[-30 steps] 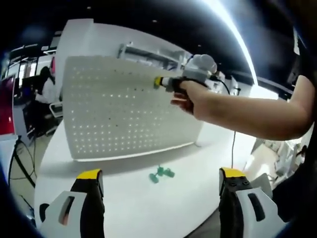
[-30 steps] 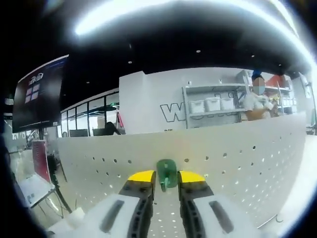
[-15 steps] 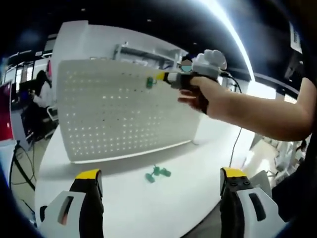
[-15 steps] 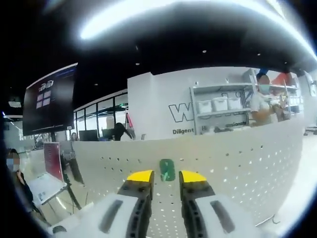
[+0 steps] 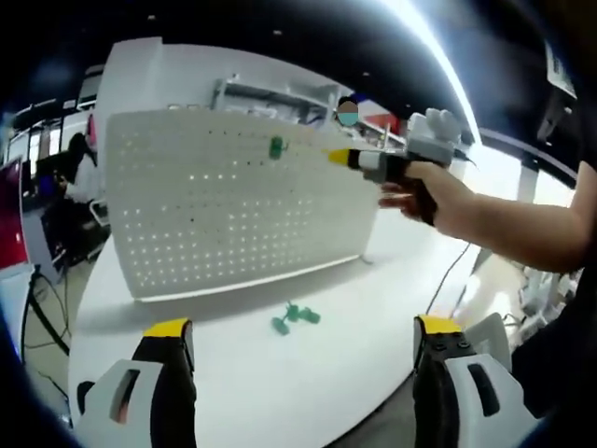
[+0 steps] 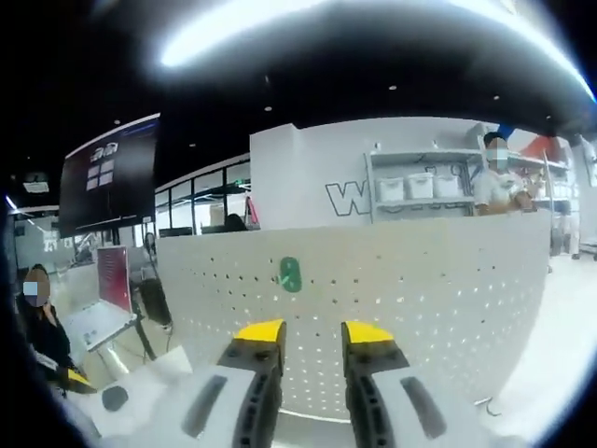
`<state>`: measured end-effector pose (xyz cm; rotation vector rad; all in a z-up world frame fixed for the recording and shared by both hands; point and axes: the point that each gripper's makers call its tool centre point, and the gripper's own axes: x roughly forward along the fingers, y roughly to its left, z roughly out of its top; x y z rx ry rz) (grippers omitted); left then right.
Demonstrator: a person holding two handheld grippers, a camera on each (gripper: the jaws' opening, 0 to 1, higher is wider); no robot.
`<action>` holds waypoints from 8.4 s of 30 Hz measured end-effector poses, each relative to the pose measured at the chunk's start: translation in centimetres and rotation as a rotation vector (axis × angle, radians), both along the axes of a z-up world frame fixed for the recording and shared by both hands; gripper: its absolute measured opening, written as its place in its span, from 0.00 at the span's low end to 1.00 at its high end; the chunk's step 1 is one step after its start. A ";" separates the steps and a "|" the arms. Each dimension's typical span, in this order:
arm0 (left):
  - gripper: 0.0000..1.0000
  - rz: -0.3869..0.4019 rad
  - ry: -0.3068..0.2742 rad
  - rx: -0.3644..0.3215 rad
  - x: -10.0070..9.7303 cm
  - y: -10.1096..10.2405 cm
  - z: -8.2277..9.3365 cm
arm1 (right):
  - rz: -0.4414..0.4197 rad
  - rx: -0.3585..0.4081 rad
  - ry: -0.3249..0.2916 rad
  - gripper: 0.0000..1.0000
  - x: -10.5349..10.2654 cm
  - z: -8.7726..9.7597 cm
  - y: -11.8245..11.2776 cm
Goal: Insert the hook assembly into the mounting plate slot until the hook locks in place.
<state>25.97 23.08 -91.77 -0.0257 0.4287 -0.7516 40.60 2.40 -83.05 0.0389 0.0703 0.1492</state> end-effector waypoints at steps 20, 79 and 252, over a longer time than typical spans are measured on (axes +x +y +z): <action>1.00 0.008 0.080 0.040 -1.3 0.5 -2.5 | 0.174 -0.115 0.298 0.25 -8.8 -11.1 -1.2; 0.97 0.009 0.250 0.148 -2.3 2.8 -7.3 | 0.398 -0.243 0.651 0.25 -10.9 -24.2 4.7; 0.01 -0.006 0.238 -0.238 1.2 -3.3 2.4 | 0.562 0.350 0.205 0.11 -13.7 -1.5 17.3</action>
